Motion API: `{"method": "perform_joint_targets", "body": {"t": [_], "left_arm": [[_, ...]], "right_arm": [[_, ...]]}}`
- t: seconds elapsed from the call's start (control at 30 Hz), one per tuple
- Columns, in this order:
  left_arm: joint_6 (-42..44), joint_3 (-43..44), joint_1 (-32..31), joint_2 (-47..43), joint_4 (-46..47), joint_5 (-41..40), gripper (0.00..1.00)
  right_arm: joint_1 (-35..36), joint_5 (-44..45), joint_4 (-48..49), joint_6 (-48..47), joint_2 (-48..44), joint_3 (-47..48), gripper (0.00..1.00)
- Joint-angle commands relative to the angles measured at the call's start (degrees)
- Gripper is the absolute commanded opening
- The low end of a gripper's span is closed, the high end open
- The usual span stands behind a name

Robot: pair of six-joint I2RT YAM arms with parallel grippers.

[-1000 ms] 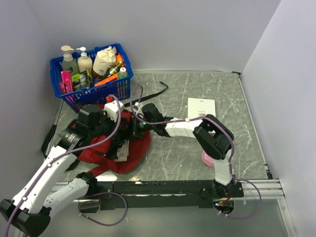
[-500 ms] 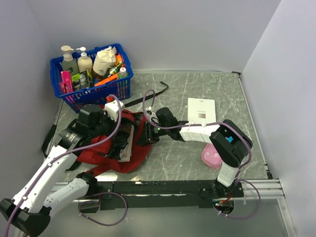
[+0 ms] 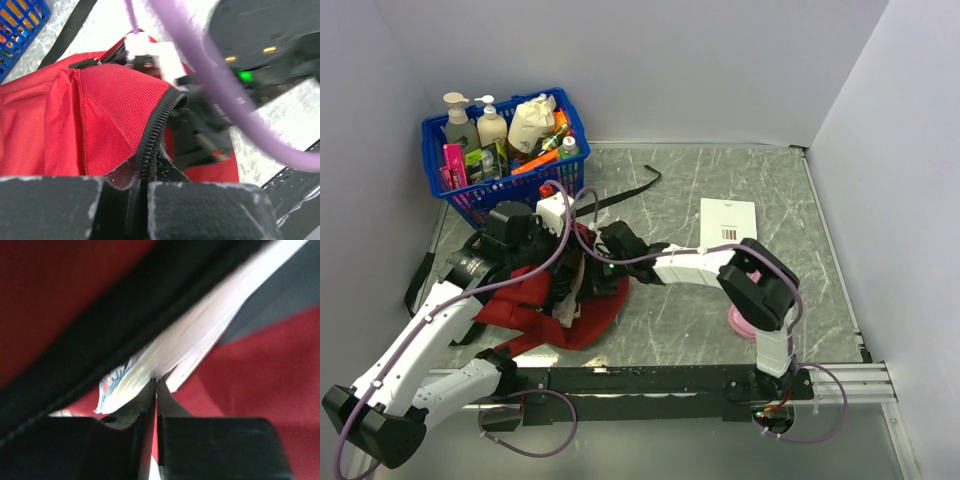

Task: Pack the student bag
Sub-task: Place the book in the student bag.

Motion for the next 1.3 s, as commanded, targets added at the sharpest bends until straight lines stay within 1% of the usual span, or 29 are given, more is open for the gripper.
{"method": "perform_joint_targets", "body": {"t": [0.0,0.03,0.13,0.17,0.2,0.27,0.33,0.37,0.4,0.47,0.5,0.57,0.6,0.7,0.8,0.9,0.97,1.03,1.07,1.13,1.17,1.23,1.27], "left_arm": [[-3.78,4.53,-0.57,0.01,6.01,3.90,0.01],[-4.22,4.53,-0.57,0.01,6.01,4.08,0.01],[-4.22,4.18,-0.57,-0.08,6.01,4.43,0.01],[-4.22,4.18,-0.57,-0.16,5.92,4.26,0.01],[-4.05,4.18,-0.57,-0.08,5.57,4.26,0.01],[-3.43,4.36,-0.66,-0.43,5.13,3.73,0.01],[-2.91,4.27,-0.66,-0.87,4.78,3.47,0.01],[-2.64,3.57,-0.66,-1.48,4.78,3.29,0.01],[-2.46,3.13,-0.57,-1.83,5.13,3.03,0.01],[-2.29,1.72,-0.57,-2.88,5.48,2.76,0.01],[-2.29,1.37,-0.48,-3.15,5.57,2.76,0.01],[-2.29,0.76,-0.48,-3.59,5.48,2.59,0.01],[-2.37,0.67,-0.48,-3.77,5.39,2.67,0.01],[-2.29,0.67,-0.40,-3.77,5.57,2.85,0.01],[-2.55,1.28,-0.40,-3.24,6.09,2.94,0.01],[-3.43,2.68,-0.40,-2.02,6.80,3.03,0.01],[-4.22,4.00,-0.40,-0.53,7.50,3.46,0.01],[-4.75,5.14,-0.48,0.36,8.03,3.73,0.01],[-4.84,5.41,-0.57,0.97,8.12,3.90,0.01],[-5.19,5.50,-0.57,1.50,8.38,4.26,0.01],[-5.27,5.41,-0.57,1.59,8.38,4.52,0.01],[-5.71,5.24,-0.57,1.68,8.65,4.87,0.01],[-5.80,5.32,-0.57,1.59,8.73,4.87,0.01]], "right_arm": [[-0.02,1.43,2.70,6.96,4.67,7.31,0.08],[0.07,1.60,3.14,7.93,5.28,8.55,0.08],[0.60,1.95,10.94,13.90,6.96,10.40,0.08],[0.86,2.47,11.40,13.92,8.09,11.80,0.09],[1.56,3.18,9.41,12.35,8.62,15.55,0.11],[1.74,5.11,4.13,9.53,8.90,17.61,0.12],[0.60,5.29,6.91,9.70,6.53,11.75,0.16],[-0.01,7.38,7.27,9.26,3.21,9.20,0.16],[-1.24,8.18,7.71,8.91,1.35,4.30,0.16],[-2.39,10.81,7.46,7.16,-3.47,0.23,0.16],[-2.65,11.87,5.54,6.19,-4.72,-2.23,0.14],[-2.48,14.07,2.37,3.04,-7.10,-3.39,0.12],[-2.30,15.65,1.22,2.67,-7.54,-4.79,0.09],[-1.95,15.93,2.00,2.14,-7.98,-7.17,0.04],[-1.25,14.53,2.00,2.40,-5.18,-5.68,0.00],[0.85,13.38,2.00,3.45,-2.01,-2.00,0.00],[2.26,10.14,3.14,6.26,1.06,2.12,0.00],[2.88,7.50,6.39,9.07,3.17,4.33,0.00],[3.23,5.14,9.18,12.30,4.05,6.95,0.00],[3.67,3.80,10.61,17.22,5.98,9.69,0.00],[3.67,3.71,13.75,19.00,6.34,10.40,0.00],[3.76,3.45,17.98,24.17,7.30,9.88,0.00],[3.76,3.88,18.61,24.46,7.57,9.97,0.00]]}}
